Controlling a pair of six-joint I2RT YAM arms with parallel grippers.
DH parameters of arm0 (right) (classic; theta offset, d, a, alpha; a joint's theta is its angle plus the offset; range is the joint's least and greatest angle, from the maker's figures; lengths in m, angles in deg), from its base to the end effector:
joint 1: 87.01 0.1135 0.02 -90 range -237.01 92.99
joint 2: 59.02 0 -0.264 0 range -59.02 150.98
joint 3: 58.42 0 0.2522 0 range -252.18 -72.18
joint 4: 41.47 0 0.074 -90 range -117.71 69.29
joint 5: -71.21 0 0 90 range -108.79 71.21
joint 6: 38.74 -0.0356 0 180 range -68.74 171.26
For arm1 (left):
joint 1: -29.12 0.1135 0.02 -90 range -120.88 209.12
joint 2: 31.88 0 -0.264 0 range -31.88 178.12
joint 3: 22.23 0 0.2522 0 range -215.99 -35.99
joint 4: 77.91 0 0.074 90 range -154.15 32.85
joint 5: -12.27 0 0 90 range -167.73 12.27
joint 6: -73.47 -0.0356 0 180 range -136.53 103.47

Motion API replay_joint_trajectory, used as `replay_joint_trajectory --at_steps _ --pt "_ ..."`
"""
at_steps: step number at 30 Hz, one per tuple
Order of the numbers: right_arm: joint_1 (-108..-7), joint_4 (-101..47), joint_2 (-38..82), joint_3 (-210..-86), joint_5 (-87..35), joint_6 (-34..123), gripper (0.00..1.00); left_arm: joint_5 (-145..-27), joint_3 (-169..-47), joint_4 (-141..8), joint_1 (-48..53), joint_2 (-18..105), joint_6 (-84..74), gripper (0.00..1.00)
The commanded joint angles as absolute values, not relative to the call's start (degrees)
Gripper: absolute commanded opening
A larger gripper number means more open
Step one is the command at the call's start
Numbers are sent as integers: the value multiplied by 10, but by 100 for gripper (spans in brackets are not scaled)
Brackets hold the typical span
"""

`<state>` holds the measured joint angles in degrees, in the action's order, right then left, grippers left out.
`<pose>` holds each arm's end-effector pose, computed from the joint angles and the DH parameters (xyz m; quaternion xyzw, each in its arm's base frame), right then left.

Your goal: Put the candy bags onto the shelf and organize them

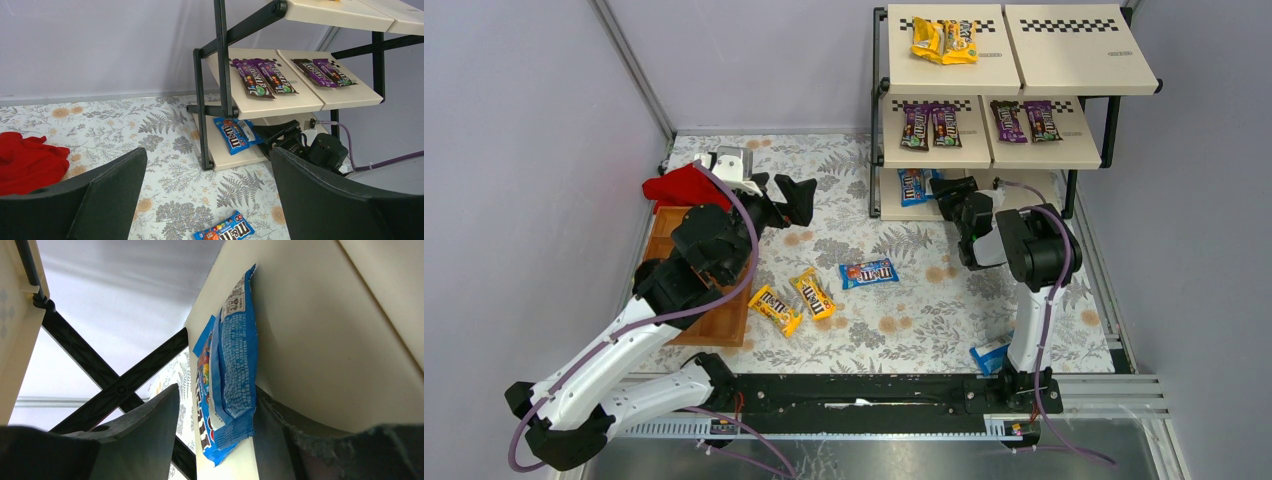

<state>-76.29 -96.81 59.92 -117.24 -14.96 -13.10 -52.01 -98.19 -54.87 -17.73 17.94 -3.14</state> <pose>0.3763 0.0688 0.1167 0.3521 0.6462 0.3928 0.5515 0.1357 -0.1222 0.4320 0.0383 0.6886 -0.2228 0.6890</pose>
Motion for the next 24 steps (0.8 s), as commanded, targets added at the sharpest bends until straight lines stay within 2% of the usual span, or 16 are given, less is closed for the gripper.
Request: replay_joint_trajectory --at_steps 1,12,19,24 --pt "-753 -916 587 -1154 -157 -120 62 -527 -981 -578 -180 171 -34 99" --pt "-768 -785 530 -1161 -178 -97 76 -529 -984 -574 -180 177 -34 99" --pt "-780 -751 514 -1161 -213 -73 74 -530 -984 -574 -179 180 -33 99" --pt "-781 -740 498 -1156 -210 -54 66 -531 -985 -574 -179 183 -33 99"
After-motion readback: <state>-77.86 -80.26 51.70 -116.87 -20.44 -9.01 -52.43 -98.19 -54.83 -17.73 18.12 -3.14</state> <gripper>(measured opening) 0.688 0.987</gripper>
